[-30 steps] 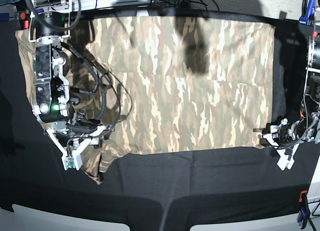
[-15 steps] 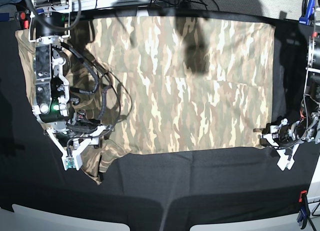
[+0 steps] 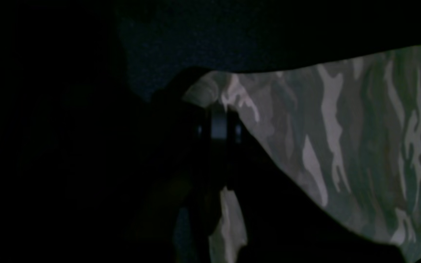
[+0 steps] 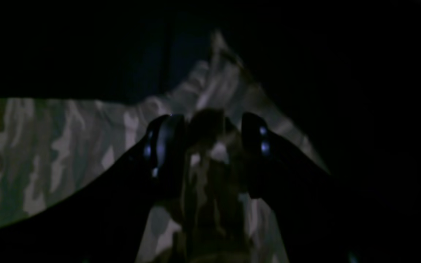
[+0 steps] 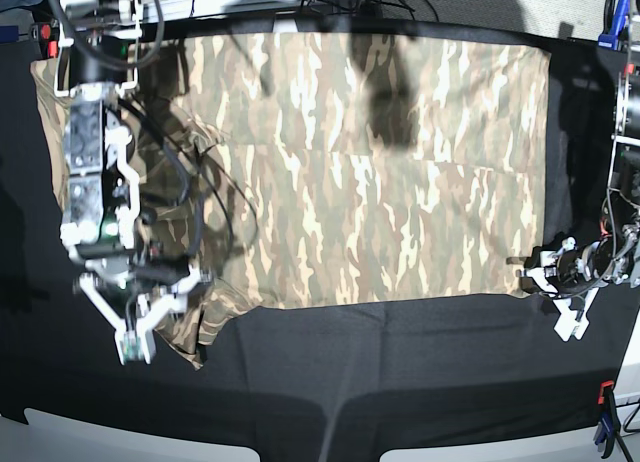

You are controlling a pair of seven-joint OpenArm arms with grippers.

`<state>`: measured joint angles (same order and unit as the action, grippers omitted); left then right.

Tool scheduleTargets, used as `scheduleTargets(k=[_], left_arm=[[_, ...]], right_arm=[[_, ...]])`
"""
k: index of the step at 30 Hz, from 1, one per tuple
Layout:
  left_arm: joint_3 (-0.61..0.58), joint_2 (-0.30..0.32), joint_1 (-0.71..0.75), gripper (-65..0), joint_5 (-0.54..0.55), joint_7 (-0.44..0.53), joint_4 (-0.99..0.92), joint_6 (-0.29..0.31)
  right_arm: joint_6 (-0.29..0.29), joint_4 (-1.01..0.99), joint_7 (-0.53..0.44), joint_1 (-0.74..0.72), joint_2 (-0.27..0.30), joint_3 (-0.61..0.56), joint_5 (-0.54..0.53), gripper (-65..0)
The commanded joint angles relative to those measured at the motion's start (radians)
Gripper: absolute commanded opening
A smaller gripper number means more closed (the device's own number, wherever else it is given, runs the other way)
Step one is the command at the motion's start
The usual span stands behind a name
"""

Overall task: Layout the t-shirt on the table in an organized manner, then fold the t-shirt properly
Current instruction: 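Pull the hem corner with the right gripper away from the shirt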

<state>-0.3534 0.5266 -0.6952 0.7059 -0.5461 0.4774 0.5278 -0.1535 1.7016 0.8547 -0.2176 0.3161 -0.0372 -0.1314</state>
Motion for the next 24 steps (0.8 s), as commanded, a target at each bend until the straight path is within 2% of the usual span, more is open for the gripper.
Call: scheduleTargets(k=[1, 4, 7, 10, 14, 21, 24], left_arm=[[0.006, 0.017, -0.039, -65.0, 0.009, 0.028, 0.012, 0.000], [0.006, 0.017, -0.039, -65.0, 0.009, 0.028, 0.012, 0.000], [0.006, 0.017, -0.039, -65.0, 0.009, 0.028, 0.012, 0.000], [0.006, 0.017, -0.039, -65.0, 0.009, 0.027, 0.012, 0.000], [0.006, 0.017, -0.039, -65.0, 0.008, 0.027, 0.012, 0.000], [0.006, 0.017, -0.039, -65.0, 0.008, 0.028, 0.012, 0.000], [0.006, 0.017, -0.039, -65.0, 0.008, 0.028, 0.012, 0.000]], right_arm=[[-0.037, 0.015, -0.050, -0.024, 0.006, 0.004, -0.013, -40.2], [-0.134, -0.010, -0.122, -0.029, -0.023, 0.004, -0.036, -40.2], [-0.187, -0.103, -0.151, -0.066, -0.079, 0.004, 0.010, -40.2], [-0.187, -0.262, -0.167, -0.143, -0.112, 0.004, 0.096, -40.2], [-0.187, -0.433, -0.158, -0.247, -0.114, 0.004, 0.095, -40.2], [-0.190, -0.453, -0.168, -0.278, -0.113, 0.004, 0.099, -40.2], [-0.192, -0.453, -0.166, -0.278, -0.104, 0.004, 0.150, -40.2]])
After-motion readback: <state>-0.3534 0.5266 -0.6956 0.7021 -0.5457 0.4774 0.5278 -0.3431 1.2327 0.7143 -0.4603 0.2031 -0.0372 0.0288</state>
